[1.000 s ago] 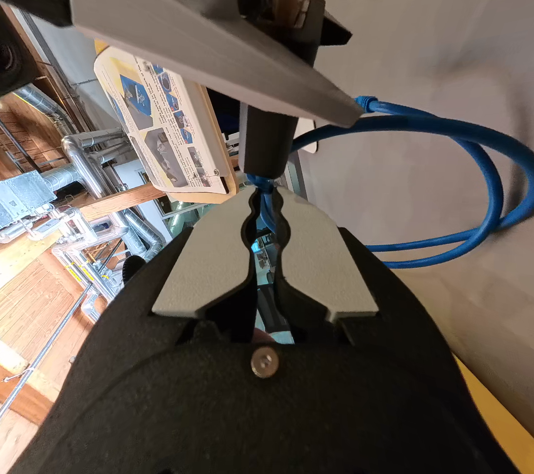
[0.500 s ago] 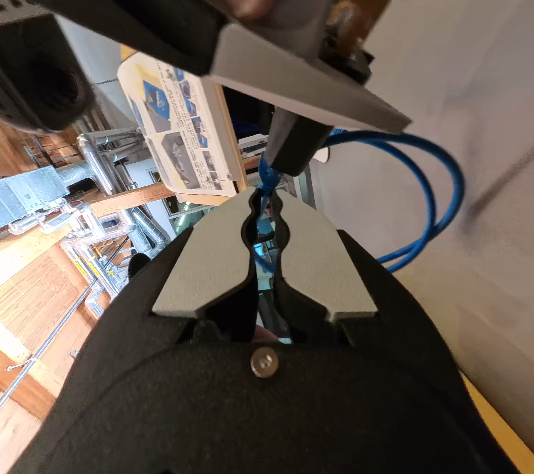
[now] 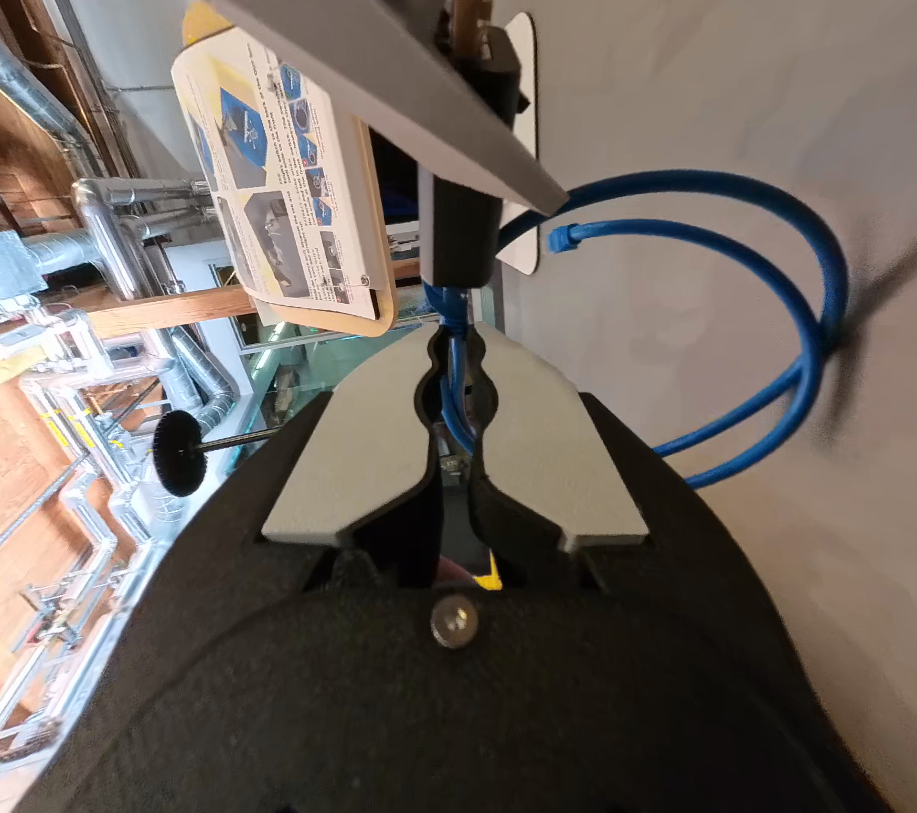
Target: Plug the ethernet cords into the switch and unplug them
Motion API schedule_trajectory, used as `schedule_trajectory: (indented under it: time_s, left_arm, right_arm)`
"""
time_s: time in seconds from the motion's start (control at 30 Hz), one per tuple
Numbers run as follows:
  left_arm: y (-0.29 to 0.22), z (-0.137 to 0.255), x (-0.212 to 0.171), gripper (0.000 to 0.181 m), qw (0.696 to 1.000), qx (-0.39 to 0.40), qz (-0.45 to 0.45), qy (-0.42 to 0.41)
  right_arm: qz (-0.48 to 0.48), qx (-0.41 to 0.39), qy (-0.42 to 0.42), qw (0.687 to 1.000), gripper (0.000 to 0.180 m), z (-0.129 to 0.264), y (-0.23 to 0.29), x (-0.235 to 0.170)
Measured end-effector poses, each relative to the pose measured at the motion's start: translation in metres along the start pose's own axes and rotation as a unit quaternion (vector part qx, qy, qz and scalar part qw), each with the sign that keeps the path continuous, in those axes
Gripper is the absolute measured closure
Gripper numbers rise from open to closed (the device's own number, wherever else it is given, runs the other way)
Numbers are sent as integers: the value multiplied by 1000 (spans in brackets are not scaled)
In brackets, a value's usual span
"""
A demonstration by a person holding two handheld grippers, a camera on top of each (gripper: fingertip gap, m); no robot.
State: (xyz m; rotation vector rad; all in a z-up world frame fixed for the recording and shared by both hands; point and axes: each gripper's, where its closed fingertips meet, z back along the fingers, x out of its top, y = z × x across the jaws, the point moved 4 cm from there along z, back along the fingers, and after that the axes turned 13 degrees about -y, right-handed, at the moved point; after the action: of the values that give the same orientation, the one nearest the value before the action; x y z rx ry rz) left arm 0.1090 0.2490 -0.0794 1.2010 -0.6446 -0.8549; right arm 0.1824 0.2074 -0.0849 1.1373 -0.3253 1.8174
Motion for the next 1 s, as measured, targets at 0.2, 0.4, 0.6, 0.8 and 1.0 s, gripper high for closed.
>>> schedule_trajectory:
  time_s: [0.2, 0.4, 0.6, 0.8, 1.0]
  left_arm:
    - [-4, 0, 1, 176, 1000, -2, 10, -4]
    - [-5, 0, 1, 177, 1000, -13, 11, -16]
    - [-9, -4, 2, 176, 1000, -23, 14, -12]
    - [-4, -5, -1, 175, 999, -18, 40, -27]
    - [27, 14, -3, 163, 989, -6, 126, -77]
  right_arm:
    - [5, -2, -15, 1000, 121, 1, 0, 1]
    - [1, -3, -25, 1000, 121, 2, 0, 5]
    - [-1, -18, -19, 1000, 121, -1, -1, 7]
    - [2, -22, -26, 999, 121, 0, -2, 8]
    - [25, -30, -61, 997, 120, 14, 2, 23]
